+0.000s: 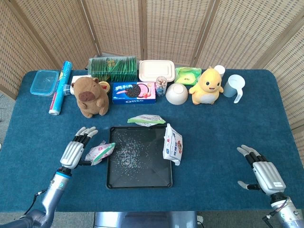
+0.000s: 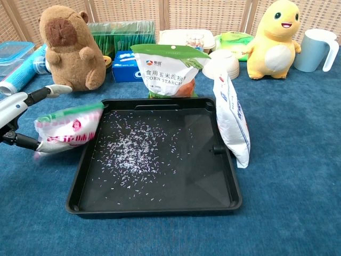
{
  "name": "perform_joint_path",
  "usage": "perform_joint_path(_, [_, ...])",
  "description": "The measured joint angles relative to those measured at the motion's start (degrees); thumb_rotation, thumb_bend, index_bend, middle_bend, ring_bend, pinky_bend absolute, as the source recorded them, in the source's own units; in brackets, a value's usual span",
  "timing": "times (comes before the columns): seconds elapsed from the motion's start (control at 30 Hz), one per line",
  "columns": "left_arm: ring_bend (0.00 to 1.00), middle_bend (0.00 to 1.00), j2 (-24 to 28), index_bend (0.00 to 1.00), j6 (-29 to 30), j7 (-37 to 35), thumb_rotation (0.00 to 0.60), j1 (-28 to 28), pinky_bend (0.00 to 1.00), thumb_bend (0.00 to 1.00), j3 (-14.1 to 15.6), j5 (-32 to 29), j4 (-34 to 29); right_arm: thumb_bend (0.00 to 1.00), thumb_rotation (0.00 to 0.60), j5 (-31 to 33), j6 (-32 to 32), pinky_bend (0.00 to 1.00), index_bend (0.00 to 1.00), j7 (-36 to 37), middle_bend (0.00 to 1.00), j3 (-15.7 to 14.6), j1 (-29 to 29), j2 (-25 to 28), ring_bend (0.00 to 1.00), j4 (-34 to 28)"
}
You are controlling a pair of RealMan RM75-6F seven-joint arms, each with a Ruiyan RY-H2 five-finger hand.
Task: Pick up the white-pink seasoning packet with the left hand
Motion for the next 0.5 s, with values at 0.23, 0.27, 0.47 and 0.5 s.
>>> perform_joint_path(0.23, [0.0, 0.0, 4.2, 0.0, 3.1, 0.6, 0.443, 1.5, 0.02, 0.0, 1.1, 1.8, -3.7, 0.01, 0.6, 0.0, 0.4, 0.14, 0.06, 0.3, 0.06, 0.1, -0.1, 0.4, 0.08, -0.2])
perform_joint_path(0.27, [0.0, 0.0, 5.2, 0.0, 3.1, 1.3, 0.443, 1.6, 0.02, 0.0, 1.4, 2.0, -4.4, 0.01, 0.6, -0.1, 0.4, 0.14, 0.06, 0.3, 0.06, 0.0, -0.1, 0.4, 0.08, -0.3])
perform_joint_path(0.47, [0.0, 0.0, 12.3, 0.0, 2.1, 10.6, 0.451, 3.0, 0.02, 0.0, 3.1, 1.6, -10.0, 0.01, 0.6, -0.3, 1.2, 0.14, 0.06, 1.0, 0.06, 0.0, -0.5, 1.1, 0.08, -0.7])
perform_joint_path(0.5, [0.0, 0.0, 13.9, 0.0, 2.5, 12.9, 0.452, 3.6, 0.02, 0.0, 3.2, 1.3, -11.5, 0.01, 0.6, -0.3, 1.5, 0.14, 0.06, 1.2, 0.06, 0.1, -0.6, 1.3, 0.08, -0.8])
